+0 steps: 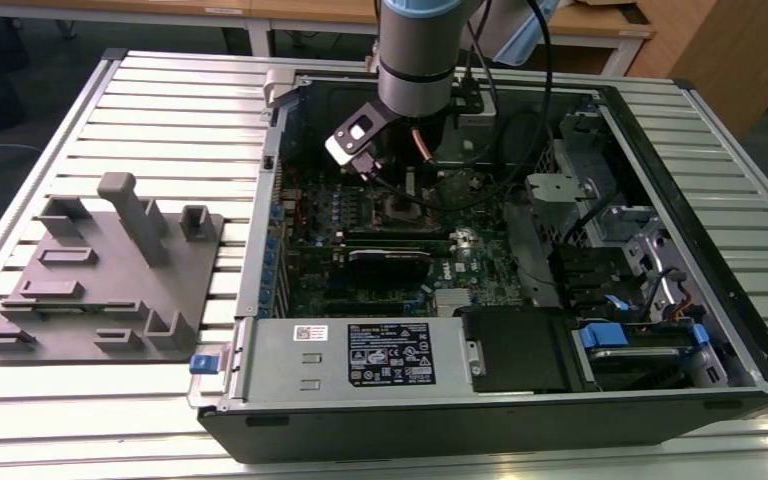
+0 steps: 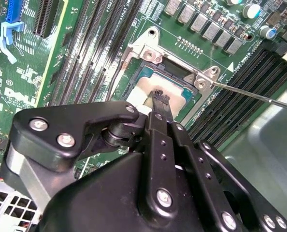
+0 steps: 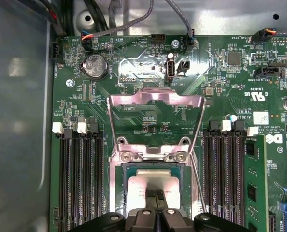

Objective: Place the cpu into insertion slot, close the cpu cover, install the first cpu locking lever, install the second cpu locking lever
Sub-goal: 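Place the cpu into insertion slot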

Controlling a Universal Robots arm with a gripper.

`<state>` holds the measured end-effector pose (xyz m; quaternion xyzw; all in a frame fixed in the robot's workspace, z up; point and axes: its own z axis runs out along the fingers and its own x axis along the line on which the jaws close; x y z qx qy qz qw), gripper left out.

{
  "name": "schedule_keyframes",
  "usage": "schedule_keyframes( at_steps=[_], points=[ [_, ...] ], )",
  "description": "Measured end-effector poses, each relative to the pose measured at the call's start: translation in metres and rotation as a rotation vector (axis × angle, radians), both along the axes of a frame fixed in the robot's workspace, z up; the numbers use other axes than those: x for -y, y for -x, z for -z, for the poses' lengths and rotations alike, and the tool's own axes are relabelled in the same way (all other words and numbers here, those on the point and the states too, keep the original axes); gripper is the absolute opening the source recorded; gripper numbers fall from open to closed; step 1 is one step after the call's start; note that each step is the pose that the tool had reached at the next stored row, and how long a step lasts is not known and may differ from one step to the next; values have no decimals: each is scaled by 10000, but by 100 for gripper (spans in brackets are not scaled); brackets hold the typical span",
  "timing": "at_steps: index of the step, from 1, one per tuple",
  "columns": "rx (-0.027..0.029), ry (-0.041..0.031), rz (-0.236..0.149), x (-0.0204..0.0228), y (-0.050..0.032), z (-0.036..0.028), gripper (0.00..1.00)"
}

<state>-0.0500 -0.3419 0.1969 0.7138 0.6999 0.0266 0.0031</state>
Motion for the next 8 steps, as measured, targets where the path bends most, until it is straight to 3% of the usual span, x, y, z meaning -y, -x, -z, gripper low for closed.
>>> schedule_keyframes(
  at_steps=[6, 8],
  points=[
    [0, -1, 0, 0, 0, -3, 11],
    [19, -32, 1, -6, -3, -25, 11]
  ],
)
